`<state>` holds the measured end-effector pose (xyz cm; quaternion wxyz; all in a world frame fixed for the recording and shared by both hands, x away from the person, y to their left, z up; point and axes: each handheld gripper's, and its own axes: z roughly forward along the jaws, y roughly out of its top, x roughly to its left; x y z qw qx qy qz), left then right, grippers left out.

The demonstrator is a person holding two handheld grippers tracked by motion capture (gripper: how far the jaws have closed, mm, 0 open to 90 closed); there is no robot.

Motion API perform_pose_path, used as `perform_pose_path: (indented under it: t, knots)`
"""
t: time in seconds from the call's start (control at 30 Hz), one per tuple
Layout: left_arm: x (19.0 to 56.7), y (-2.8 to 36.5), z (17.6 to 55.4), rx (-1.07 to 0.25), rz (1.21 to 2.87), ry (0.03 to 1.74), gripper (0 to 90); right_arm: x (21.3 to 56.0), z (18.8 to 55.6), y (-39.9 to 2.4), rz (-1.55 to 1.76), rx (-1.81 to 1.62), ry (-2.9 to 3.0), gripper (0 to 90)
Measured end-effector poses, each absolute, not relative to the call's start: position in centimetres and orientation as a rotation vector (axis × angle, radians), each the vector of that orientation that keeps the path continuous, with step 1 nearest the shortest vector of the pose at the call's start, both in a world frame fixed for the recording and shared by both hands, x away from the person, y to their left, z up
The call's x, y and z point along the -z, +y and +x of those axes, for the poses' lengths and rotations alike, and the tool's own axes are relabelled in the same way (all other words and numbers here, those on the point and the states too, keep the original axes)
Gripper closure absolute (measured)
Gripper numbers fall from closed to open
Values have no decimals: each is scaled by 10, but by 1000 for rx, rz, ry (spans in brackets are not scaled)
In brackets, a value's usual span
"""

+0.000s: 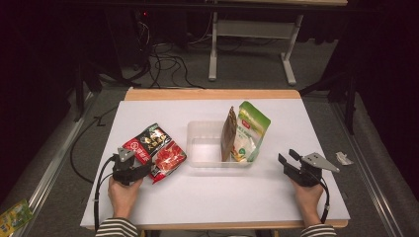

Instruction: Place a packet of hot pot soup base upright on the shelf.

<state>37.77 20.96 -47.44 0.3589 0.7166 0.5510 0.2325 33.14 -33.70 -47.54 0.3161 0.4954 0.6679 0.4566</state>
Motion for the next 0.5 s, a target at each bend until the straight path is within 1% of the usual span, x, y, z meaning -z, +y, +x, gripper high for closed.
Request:
perform_pose_path:
  t: [0.03, 0.1, 0.17, 0.2, 0.27, 0.4, 0.5]
  knots:
    - [475, 209, 378, -593, 1848, 1428, 305, 476, 331, -337, 1301, -1201, 1757, 494]
    - [476, 210, 381, -526, 1841, 1461, 360, 476, 332, -337, 1302, -1197, 1760, 493]
    - [476, 210, 382, -511, 1836, 1470, 363, 475, 331, -337, 1305, -1196, 1761, 493]
    - [476, 209, 382, -502, 1833, 1475, 389, 475, 331, -337, 1294, -1192, 1764, 491]
    - [476, 208, 381, -503, 1834, 1477, 409, 475, 331, -336, 1295, -1191, 1763, 491]
    - [473, 209, 378, -485, 1838, 1477, 512, 476, 331, -336, 1291, -1191, 1766, 490]
    - [472, 205, 375, -520, 1847, 1456, 610, 476, 331, -336, 1283, -1187, 1765, 489]
